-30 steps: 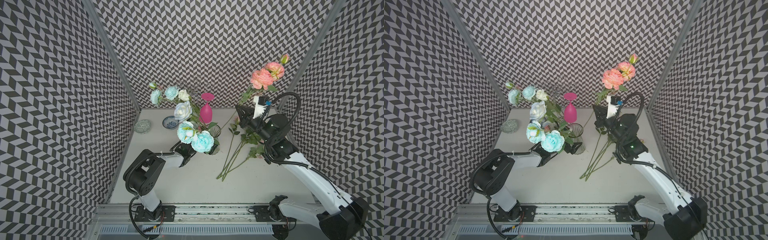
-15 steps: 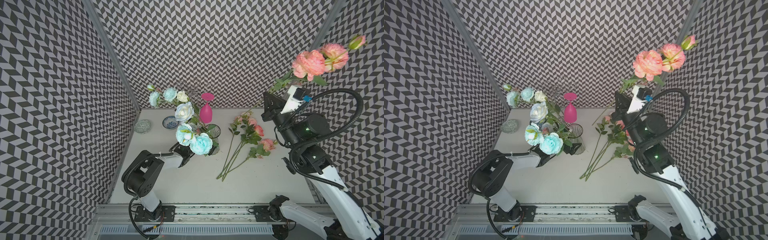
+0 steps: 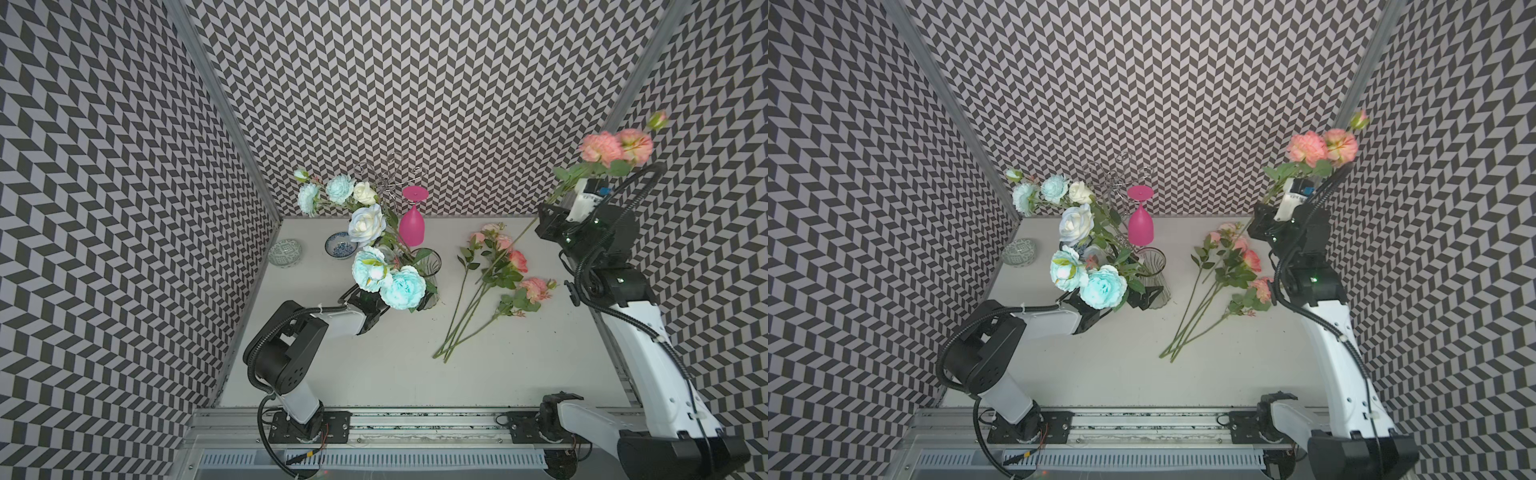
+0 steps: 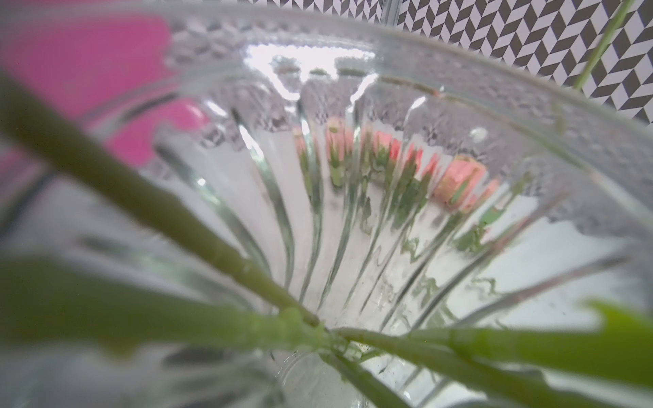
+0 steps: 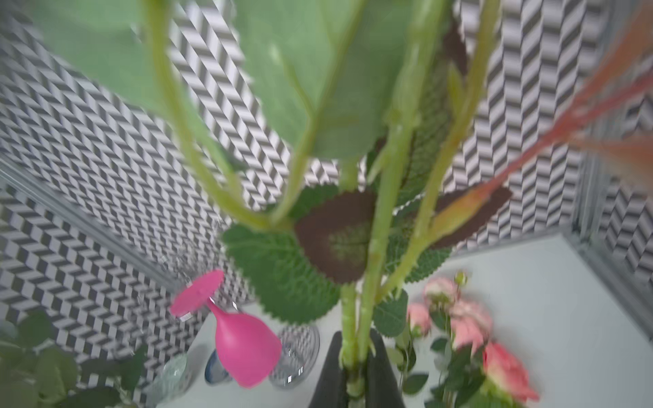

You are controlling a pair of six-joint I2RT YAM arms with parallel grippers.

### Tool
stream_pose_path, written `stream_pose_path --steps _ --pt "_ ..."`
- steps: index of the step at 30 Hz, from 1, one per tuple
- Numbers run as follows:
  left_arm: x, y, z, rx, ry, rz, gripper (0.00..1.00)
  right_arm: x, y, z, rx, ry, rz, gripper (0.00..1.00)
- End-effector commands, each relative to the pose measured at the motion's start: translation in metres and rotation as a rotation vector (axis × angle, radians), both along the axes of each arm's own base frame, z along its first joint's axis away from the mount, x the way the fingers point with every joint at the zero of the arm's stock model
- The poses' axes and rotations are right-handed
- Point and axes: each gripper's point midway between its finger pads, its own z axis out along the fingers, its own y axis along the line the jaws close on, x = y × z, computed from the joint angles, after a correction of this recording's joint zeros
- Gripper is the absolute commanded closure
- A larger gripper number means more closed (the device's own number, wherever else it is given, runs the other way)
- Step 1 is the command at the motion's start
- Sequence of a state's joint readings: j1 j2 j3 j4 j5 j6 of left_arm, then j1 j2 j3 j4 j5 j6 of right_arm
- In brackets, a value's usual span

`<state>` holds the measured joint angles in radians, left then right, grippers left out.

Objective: Pick out pink flowers from the vase
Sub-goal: Place the flower at the center of the board.

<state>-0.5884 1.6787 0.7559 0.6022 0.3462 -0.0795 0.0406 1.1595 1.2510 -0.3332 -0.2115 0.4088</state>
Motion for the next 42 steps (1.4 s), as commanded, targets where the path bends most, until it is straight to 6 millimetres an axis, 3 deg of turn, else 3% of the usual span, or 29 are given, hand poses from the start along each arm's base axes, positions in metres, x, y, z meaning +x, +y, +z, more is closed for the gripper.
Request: stream_pose_path --steps 1,10,18,23,28,33,39,42 --pt "-0.005 0.005 -0.027 0.061 0.094 0.009 0.0 -0.008 0.036 -0.021 0.192 0.1 0.215 1.0" --pt "-0.005 0.006 -0.029 0.07 0.093 0.015 0.0 -0.009 0.055 -0.086 0.317 0.261 0.323 1.0" --pt "-0.006 0.005 -0.032 0.076 0.1 0.012 0.0 -0.002 0.041 -0.129 0.255 0.326 0.231 1.0" --pt "-0.005 0.004 -0.033 0.084 0.099 0.021 0.0 0.003 0.032 -0.171 0.204 0.415 0.183 1.0" --pt "-0.003 0.003 -0.033 0.09 0.102 0.028 0.0 0.011 0.033 -0.208 0.218 0.484 0.183 1.0" --pt "-0.002 0.002 -0.032 0.093 0.098 0.033 0.0 0.017 0.031 -0.232 0.239 0.53 0.151 0.99" --pt "-0.001 0.004 -0.036 0.103 0.109 0.044 0.0 0.012 0.031 -0.258 0.33 0.559 0.099 0.91" --pt "-0.001 0.004 -0.035 0.106 0.11 0.046 0.0 0.009 0.027 -0.27 0.339 0.571 0.069 0.82"
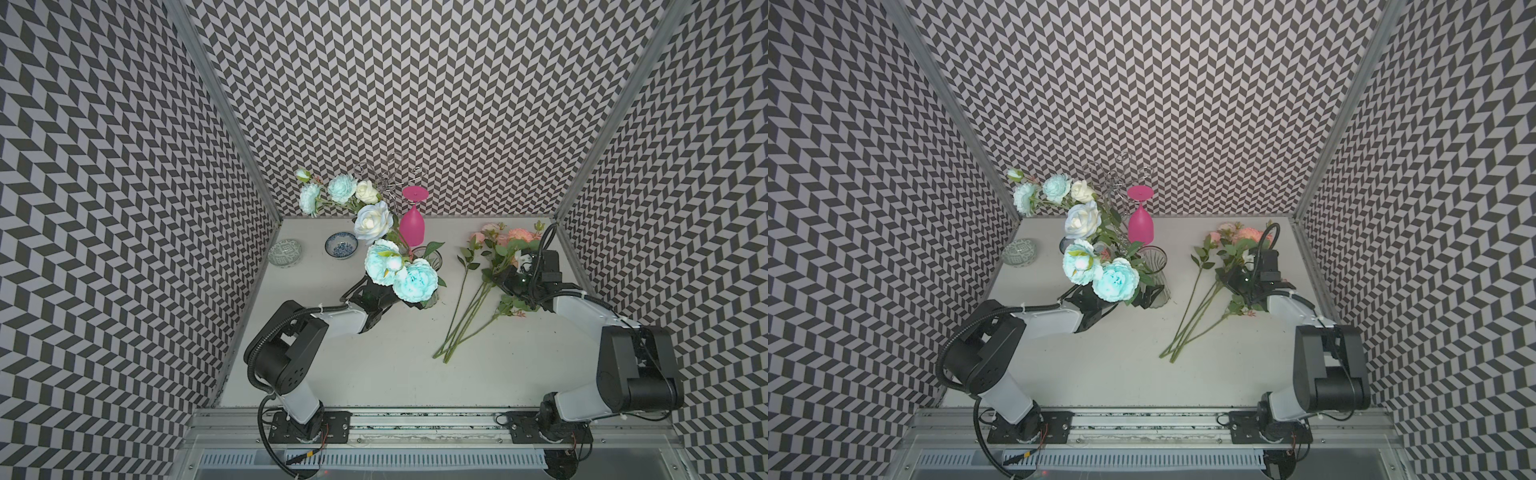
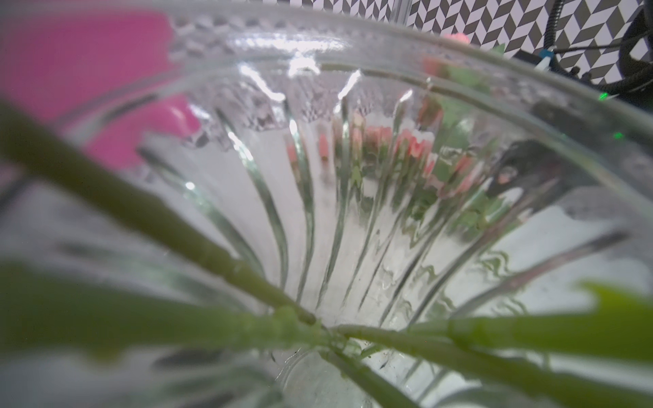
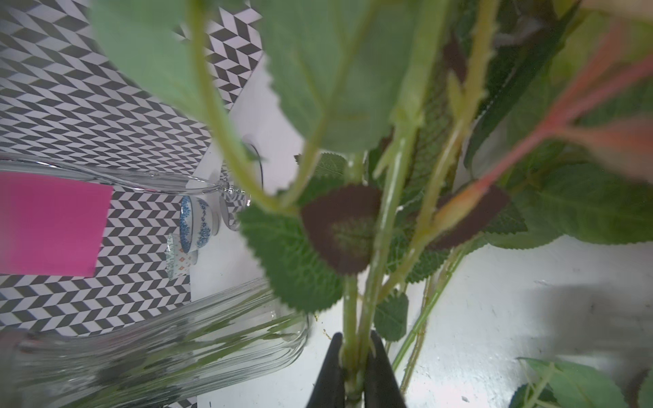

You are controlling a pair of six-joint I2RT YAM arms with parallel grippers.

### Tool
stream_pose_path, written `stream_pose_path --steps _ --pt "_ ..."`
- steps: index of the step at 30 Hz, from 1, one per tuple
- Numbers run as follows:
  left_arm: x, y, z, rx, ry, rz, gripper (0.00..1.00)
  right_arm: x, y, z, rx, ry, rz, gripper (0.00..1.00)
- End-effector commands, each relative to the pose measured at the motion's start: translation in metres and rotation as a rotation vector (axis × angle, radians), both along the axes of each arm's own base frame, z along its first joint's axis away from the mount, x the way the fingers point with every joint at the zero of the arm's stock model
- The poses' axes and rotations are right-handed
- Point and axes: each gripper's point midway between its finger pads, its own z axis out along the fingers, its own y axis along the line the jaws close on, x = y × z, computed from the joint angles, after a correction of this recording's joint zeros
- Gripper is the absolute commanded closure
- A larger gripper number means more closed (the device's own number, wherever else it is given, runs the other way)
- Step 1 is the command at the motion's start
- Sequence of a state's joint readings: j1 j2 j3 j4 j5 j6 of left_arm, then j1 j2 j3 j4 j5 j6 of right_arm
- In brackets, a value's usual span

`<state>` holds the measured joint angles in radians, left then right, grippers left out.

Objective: Pick out pink flowers from the vase
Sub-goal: Place the flower at the center of the board, then place the vase at the center of the board.

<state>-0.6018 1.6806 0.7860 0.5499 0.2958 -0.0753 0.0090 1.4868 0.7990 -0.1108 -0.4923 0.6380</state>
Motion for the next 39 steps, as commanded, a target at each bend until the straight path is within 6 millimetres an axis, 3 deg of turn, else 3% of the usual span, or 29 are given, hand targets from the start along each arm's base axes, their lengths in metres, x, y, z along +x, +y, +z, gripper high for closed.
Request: stream_pose_path --steps 1,7,9,13,32,39 --pt "-0.006 0.005 -0.035 0.077 0.104 0.014 0.0 0.012 -0.006 0.002 0.006 -0.054 -0.052 0.78" --pt "-0.004 0.003 -0.033 0.082 0.1 0.016 0.0 0.012 -0.012 0.01 -0.033 -0.079 -0.07 0.6" --pt "-0.004 0.003 -0.033 0.085 0.099 0.014 0.0 0.013 -0.014 0.016 -0.043 -0.097 -0.08 0.49" --pt "-0.003 0.002 -0.035 0.097 0.103 0.011 0.0 0.015 -0.018 0.026 -0.061 -0.129 -0.093 0.44" --pt "0.002 0.004 -0.031 0.112 0.089 0.045 0.0 0.014 -0.014 0.046 -0.054 -0.201 -0.07 0.42" --pt "0.0 0.007 -0.029 0.104 0.074 0.05 0.0 0.014 -0.014 0.044 -0.055 -0.198 -0.069 0.41"
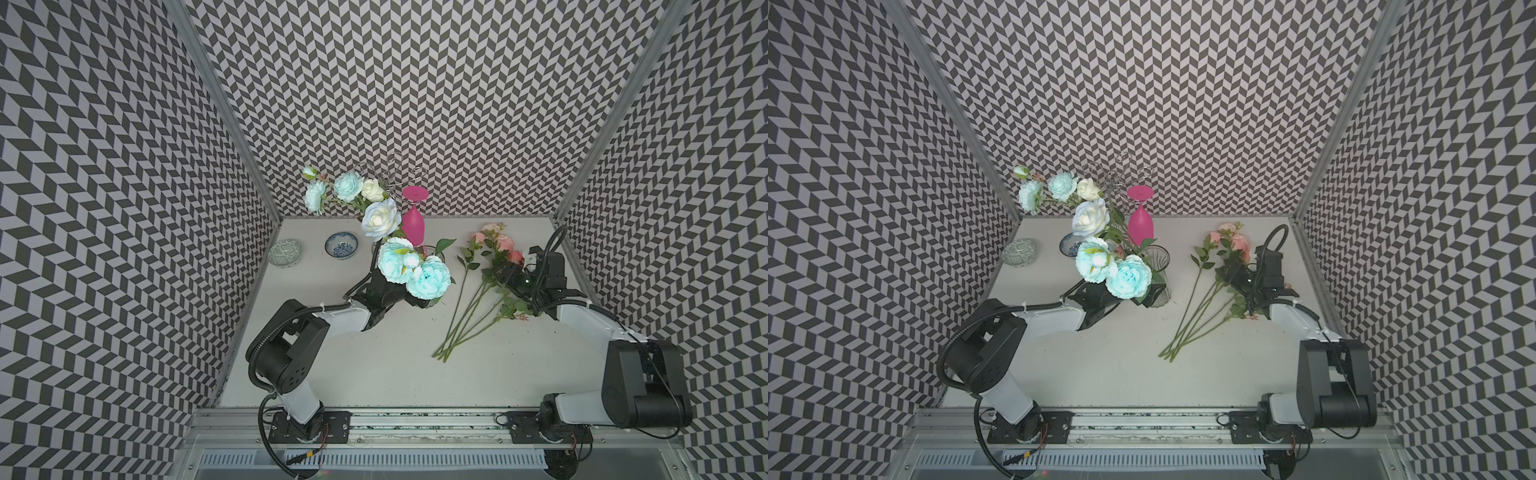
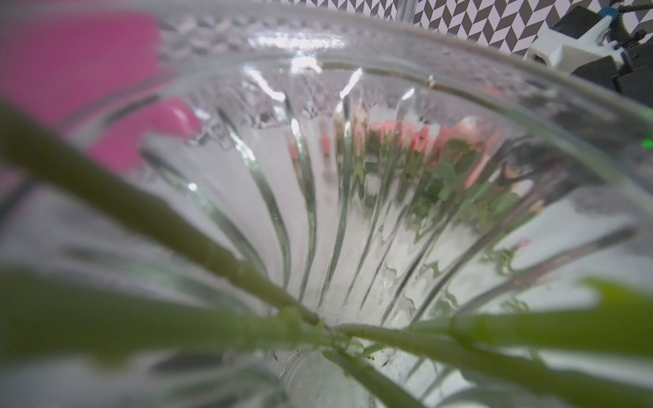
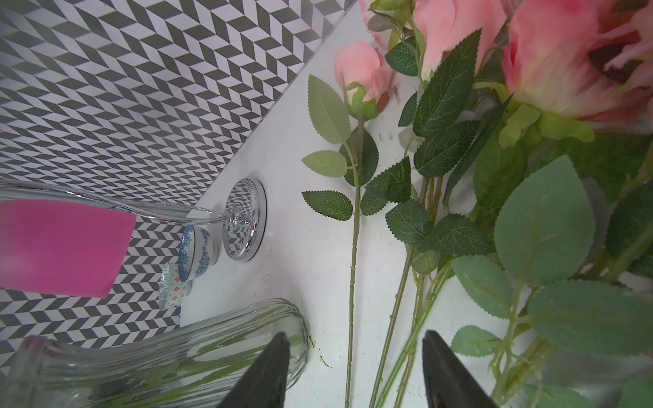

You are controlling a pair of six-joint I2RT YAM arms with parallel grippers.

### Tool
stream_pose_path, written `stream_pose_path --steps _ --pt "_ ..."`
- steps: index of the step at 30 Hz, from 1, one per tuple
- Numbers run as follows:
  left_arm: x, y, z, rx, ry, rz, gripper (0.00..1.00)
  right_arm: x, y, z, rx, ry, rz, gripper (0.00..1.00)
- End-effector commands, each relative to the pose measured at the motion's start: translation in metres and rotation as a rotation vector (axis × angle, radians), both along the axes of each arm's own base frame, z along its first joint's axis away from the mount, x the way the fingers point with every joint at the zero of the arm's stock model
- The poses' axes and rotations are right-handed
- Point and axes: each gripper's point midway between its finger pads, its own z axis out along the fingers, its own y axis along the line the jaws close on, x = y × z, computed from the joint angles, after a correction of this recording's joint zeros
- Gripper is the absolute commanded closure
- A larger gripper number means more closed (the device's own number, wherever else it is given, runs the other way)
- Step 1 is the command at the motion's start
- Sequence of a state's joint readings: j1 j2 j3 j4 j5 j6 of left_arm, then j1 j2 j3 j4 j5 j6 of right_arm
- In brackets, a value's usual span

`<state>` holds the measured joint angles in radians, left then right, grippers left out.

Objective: Pick out pink flowers from the vase
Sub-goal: Place the vase at the center of the board.

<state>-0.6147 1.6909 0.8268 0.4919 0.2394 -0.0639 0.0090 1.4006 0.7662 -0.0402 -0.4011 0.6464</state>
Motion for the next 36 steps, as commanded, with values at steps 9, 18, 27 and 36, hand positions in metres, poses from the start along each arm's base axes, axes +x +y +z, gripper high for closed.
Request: stream_pose_path --steps 9,18,27,36 --pt "-0.008 0.007 -0.018 0.045 0.038 0.007 0.0 0.007 0.001 0.021 0.0 -0.081 0.012 0.37" --pt "-0.004 0.01 -0.001 0.05 -0.012 0.025 0.0 0.007 -0.001 0.025 -0.012 -0.088 0.008 0.26" --pt "-0.006 0.02 0.012 0.038 -0.051 0.066 0.0 0.007 -0.002 0.024 -0.02 -0.085 0.007 0.19" --pt "-0.004 0.02 0.018 0.055 -0.067 0.071 0.0 0.008 -0.001 0.026 -0.023 -0.091 0.014 0.19"
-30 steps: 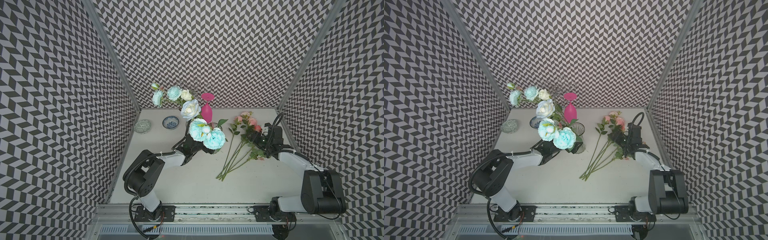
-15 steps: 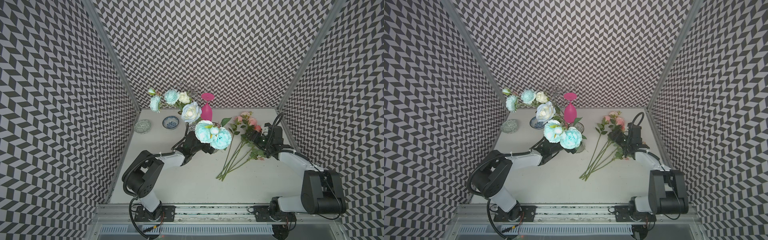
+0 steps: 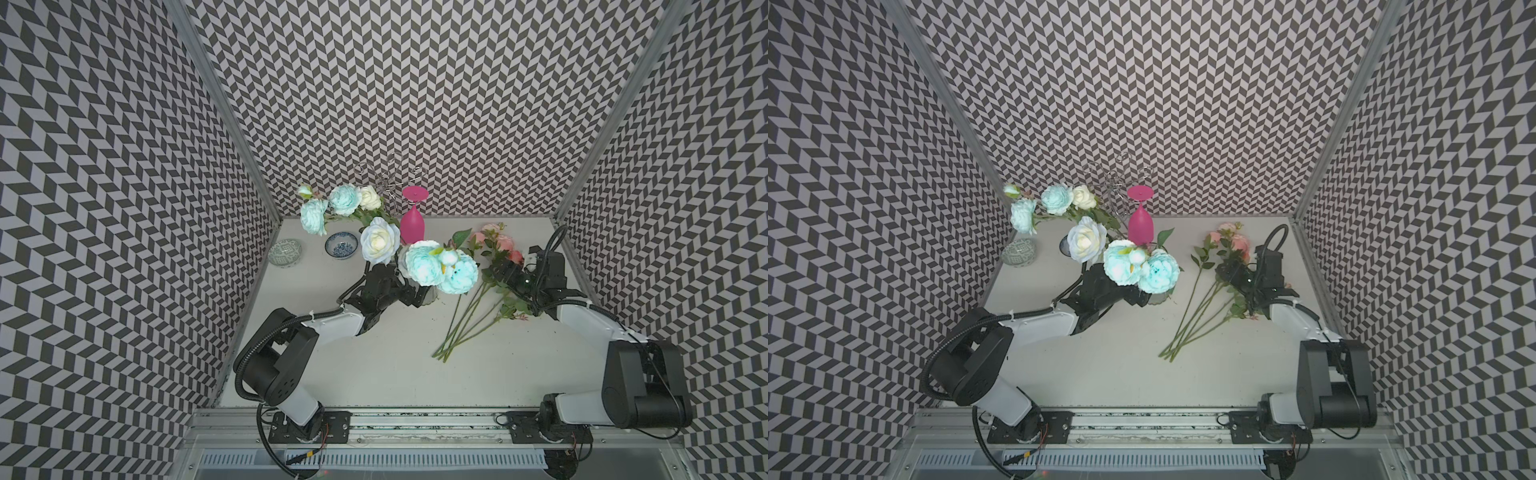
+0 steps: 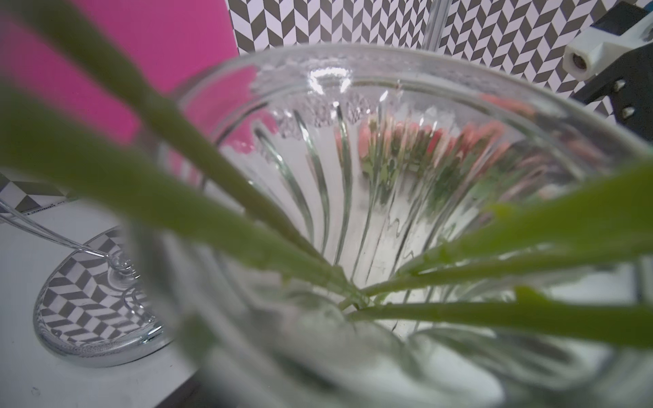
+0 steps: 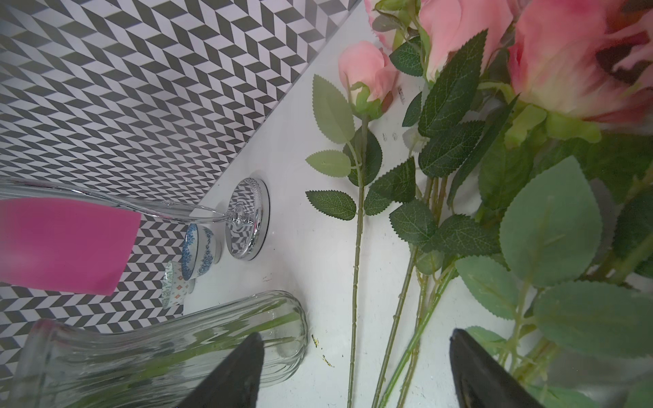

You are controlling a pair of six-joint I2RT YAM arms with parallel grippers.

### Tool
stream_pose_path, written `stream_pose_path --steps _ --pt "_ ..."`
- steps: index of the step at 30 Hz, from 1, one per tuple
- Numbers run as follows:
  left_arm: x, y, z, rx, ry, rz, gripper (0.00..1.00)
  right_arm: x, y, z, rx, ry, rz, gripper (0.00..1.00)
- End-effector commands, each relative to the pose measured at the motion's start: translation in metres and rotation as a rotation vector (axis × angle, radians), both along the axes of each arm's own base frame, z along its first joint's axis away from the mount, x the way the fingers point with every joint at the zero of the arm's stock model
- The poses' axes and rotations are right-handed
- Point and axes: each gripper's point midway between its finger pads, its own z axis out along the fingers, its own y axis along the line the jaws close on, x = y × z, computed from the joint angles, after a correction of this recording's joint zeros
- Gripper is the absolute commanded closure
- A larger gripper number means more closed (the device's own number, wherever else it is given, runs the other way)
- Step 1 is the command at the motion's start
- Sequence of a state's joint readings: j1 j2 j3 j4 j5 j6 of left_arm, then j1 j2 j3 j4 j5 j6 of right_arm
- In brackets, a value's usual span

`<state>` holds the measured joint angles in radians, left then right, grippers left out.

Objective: Pick out pink flowers from the vase
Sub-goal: Place the vase at the center of the board, then reset both arms

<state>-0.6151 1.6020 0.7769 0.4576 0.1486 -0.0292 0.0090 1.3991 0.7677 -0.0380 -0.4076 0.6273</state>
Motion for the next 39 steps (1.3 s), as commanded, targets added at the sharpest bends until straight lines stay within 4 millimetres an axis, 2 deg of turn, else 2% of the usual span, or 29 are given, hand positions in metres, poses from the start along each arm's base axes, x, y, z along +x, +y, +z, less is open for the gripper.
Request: stream_pose_path --steps 1,4,13,27,30,34,36,39 --pt "0.0 0.0 0.008 0.011 -0.02 0.002 0.0 0.008 -0.002 0.025 -0.014 -0.082 0.0 0.19" --pt "-0.002 0.002 0.009 0.012 -0.021 0.001 0.0 0.008 -0.002 0.026 -0.016 -0.082 -0.002 0.19" --pt "-0.012 0.01 0.028 -0.007 -0.061 0.011 0.0 0.009 -0.003 0.027 -0.021 -0.088 -0.005 0.19" --pt "-0.032 0.042 0.006 0.036 -0.006 0.085 0.0 0.008 -0.007 0.029 -0.037 -0.093 -0.019 0.18" --pt "-0.029 0.062 0.002 -0.01 0.041 0.166 0.0 0.009 -0.01 0.032 -0.053 -0.098 -0.033 0.18" --pt "-0.018 0.111 -0.002 -0.139 0.119 0.369 0.0 0.012 -0.025 0.042 -0.104 -0.123 -0.099 0.18" --pt "-0.011 0.136 0.005 -0.174 0.106 0.461 0.0 0.017 -0.036 0.051 -0.136 -0.14 -0.149 0.18" --pt "0.009 0.181 0.021 -0.167 0.061 0.629 0.0 0.025 -0.061 0.075 -0.238 -0.198 -0.263 0.16"
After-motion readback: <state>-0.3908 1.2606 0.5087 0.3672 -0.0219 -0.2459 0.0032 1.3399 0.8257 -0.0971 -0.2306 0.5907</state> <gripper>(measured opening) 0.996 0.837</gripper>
